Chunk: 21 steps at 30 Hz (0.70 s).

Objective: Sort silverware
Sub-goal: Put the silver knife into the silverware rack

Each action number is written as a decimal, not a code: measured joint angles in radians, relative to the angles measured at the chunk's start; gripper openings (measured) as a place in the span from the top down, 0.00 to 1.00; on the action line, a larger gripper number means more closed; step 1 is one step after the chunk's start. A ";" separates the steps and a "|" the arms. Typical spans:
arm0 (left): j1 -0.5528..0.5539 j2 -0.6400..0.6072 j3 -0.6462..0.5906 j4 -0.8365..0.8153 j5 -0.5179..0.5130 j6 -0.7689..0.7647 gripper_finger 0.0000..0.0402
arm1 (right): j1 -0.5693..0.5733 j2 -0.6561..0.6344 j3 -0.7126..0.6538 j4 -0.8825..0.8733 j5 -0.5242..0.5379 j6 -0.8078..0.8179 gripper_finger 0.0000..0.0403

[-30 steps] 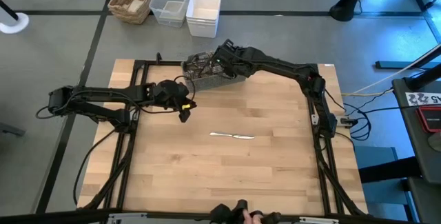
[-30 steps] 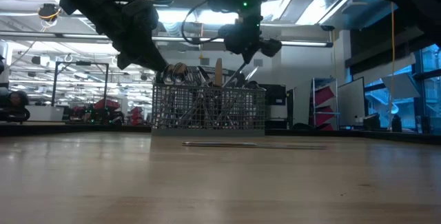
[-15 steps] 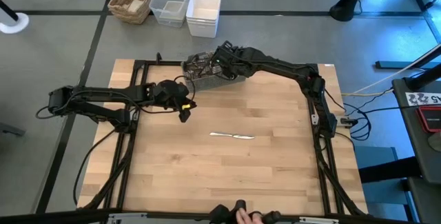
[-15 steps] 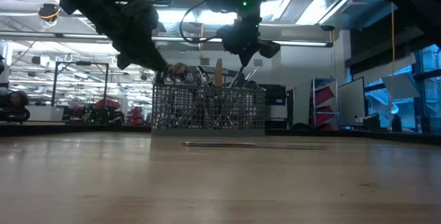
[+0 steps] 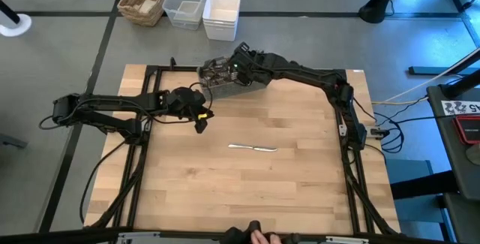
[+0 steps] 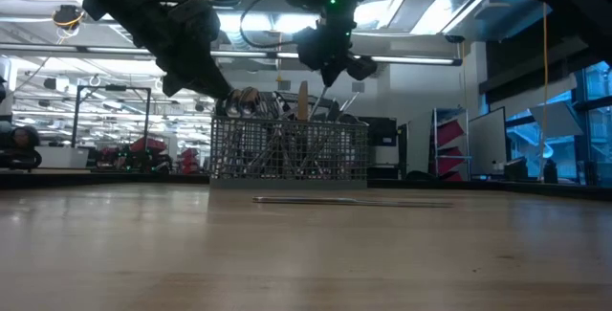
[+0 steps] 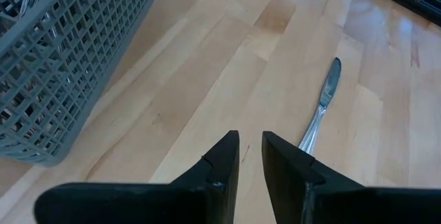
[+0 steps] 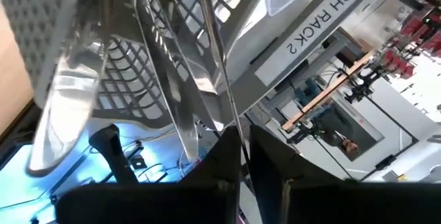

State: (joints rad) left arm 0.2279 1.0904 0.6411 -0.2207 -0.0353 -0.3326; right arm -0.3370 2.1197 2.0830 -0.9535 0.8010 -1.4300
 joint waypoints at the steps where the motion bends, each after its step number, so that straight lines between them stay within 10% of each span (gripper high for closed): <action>1: 0.000 0.000 0.000 0.000 0.000 0.000 0.86 | 0.005 0.000 0.000 -0.002 0.000 0.000 0.93; 21: 0.000 0.000 0.000 0.000 0.000 0.000 0.86 | 0.009 0.000 0.000 -0.055 -0.079 0.003 0.94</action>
State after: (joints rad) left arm 0.2279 1.0904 0.6411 -0.2203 -0.0353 -0.3328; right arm -0.3275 2.1197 2.0830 -1.0086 0.7225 -1.4267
